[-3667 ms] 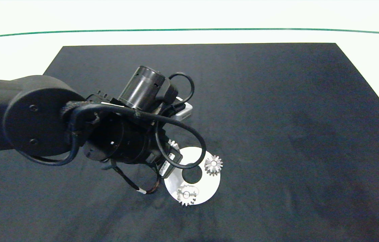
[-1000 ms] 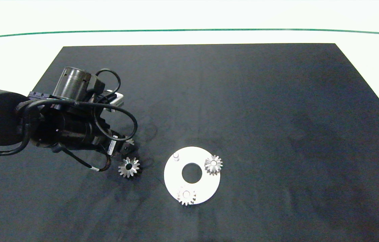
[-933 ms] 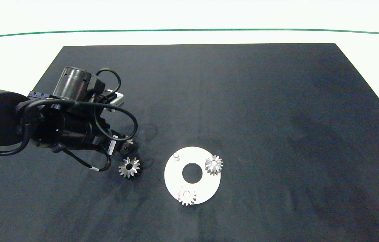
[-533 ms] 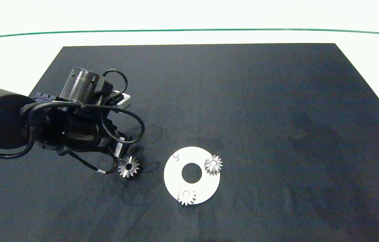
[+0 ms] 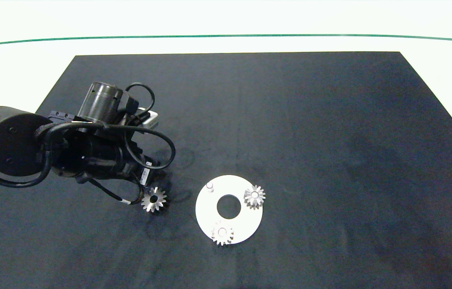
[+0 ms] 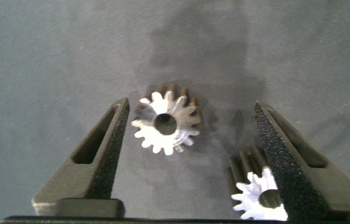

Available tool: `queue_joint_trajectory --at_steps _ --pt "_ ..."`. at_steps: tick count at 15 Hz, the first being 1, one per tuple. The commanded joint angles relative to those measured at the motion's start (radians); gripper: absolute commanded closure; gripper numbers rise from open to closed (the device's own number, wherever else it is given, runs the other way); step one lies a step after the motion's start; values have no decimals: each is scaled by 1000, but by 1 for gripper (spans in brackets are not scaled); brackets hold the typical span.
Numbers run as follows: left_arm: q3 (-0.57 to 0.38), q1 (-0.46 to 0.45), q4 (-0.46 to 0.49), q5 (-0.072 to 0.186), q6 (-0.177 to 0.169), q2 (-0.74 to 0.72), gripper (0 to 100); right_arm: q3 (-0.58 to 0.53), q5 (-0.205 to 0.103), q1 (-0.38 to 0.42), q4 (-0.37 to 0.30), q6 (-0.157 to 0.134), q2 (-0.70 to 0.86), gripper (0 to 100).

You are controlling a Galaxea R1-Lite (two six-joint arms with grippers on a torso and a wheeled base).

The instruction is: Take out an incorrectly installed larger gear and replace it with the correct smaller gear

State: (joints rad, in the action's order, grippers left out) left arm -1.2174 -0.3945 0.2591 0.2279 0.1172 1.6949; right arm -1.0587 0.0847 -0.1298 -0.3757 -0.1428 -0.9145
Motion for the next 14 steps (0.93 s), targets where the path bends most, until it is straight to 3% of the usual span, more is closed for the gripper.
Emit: queue_joint_trajectory --at_steps 1,14 --pt "1 6 2 1 1 14 28 0 1 -1 -2 -1 2 0" --pt "7 39 5 1 5 5 53 0 1 -1 -2 -1 6 0"
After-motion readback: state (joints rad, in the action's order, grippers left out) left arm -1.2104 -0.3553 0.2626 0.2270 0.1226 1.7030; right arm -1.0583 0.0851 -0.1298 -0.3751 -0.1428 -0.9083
